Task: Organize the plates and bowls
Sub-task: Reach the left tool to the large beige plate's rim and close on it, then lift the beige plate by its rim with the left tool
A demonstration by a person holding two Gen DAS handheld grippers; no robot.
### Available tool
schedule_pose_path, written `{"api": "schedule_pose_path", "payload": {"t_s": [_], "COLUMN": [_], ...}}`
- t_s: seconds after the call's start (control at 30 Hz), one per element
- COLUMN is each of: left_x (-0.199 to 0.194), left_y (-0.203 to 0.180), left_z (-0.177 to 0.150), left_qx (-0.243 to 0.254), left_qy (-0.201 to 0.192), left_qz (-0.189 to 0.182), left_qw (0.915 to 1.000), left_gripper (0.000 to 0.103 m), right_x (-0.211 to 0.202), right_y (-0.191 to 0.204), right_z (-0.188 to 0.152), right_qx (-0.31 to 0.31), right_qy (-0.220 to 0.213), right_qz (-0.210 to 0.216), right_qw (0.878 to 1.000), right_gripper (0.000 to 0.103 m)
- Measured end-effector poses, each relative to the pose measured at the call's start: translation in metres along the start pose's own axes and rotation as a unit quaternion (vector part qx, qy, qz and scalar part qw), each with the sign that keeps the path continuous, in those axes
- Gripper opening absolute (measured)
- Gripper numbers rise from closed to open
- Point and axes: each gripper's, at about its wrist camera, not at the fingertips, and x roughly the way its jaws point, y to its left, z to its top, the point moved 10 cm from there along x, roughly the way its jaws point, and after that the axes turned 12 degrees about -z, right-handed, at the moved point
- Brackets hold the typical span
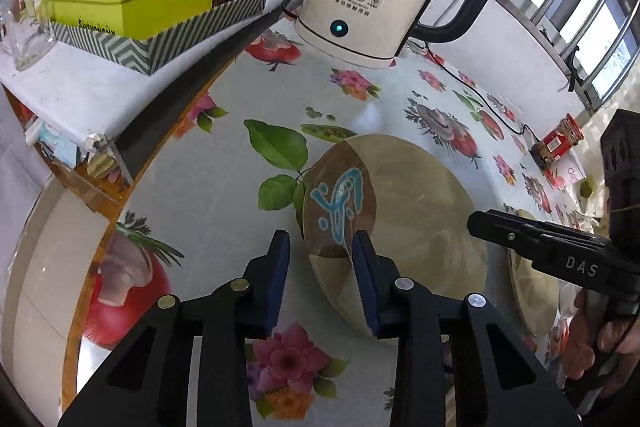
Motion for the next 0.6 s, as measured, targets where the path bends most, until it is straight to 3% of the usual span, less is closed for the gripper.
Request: {"api": "schedule_pose_path", "payload": {"t_s": [0.13, 0.6], "left_x": [0.004, -0.012], "left_y": [-0.003, -0.01], "left_z": [0.001, 0.006], "left_qx": [0.001, 0.0], "left_qy": [0.003, -0.009], "left_qz": [-0.01, -0.006], "left_qw": [0.9999, 0.9999], "left_gripper": [0.026, 0.026], "right_x": [0.007, -0.008], "right_y": [0.003, 0.008], "right_z": [-0.003, 0.0], "right_qx": [0.005, 0.008], "right_qy": [0.011, -0.001], "right_qz": [0.012, 0.017], "right_qw": [1.0, 1.0], "right_gripper": [0.021, 0.02]}}
